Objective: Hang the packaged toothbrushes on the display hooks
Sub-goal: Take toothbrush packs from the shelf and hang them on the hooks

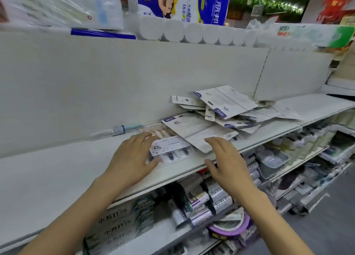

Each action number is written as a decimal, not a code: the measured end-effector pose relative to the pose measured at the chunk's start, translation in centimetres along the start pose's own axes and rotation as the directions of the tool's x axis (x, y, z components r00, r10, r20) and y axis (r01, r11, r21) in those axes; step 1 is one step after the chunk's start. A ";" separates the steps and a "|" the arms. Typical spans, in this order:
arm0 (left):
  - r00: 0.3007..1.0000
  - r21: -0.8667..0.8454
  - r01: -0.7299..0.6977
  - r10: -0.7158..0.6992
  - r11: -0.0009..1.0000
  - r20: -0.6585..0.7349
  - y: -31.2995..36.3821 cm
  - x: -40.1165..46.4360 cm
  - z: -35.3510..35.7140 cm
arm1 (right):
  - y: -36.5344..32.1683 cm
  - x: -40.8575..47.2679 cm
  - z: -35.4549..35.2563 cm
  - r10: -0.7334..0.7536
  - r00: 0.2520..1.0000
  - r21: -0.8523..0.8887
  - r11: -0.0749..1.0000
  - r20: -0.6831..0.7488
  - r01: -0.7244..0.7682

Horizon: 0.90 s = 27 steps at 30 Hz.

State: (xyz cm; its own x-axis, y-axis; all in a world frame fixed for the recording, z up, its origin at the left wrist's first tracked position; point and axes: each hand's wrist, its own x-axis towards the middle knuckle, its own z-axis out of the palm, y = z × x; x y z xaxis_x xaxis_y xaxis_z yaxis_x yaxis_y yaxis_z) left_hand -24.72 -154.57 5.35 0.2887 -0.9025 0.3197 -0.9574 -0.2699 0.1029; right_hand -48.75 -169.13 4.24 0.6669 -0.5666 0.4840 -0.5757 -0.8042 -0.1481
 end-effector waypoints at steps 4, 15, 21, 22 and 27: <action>0.998 0.050 0.062 -0.060 0.997 -0.029 -2.8 1.8 -0.5 | 0.9 3.2 2.3 -0.033 0.999 -0.023 0.999 -0.005 0.033; 0.951 0.412 0.216 -0.286 0.885 0.117 -9.5 6.6 0.8 | 0.2 7.2 6.2 -0.082 0.992 -0.195 0.979 -0.098 0.062; 0.935 0.517 0.267 -0.348 0.813 0.065 -10.2 7.1 1.3 | -0.1 7.8 4.7 -0.114 0.984 -0.173 0.981 -0.134 0.090; 0.932 0.517 0.270 -0.356 0.812 0.073 -10.2 7.1 1.3 | 0.0 7.9 4.1 -0.123 0.978 -0.149 0.984 -0.166 0.098; 0.917 0.346 0.372 -0.400 0.861 0.007 -10.2 5.7 0.4 | 0.1 7.5 1.9 -0.147 0.917 0.054 0.982 -0.372 0.180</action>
State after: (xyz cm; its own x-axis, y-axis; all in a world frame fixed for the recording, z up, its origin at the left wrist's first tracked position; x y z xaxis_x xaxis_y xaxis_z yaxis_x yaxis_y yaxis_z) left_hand -13.29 -157.09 5.74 0.6471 -0.7219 0.2450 -0.7190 -0.6848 -0.1185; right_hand -42.86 -173.81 6.21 0.5203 -0.3341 0.7860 -0.4200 -0.9014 -0.1051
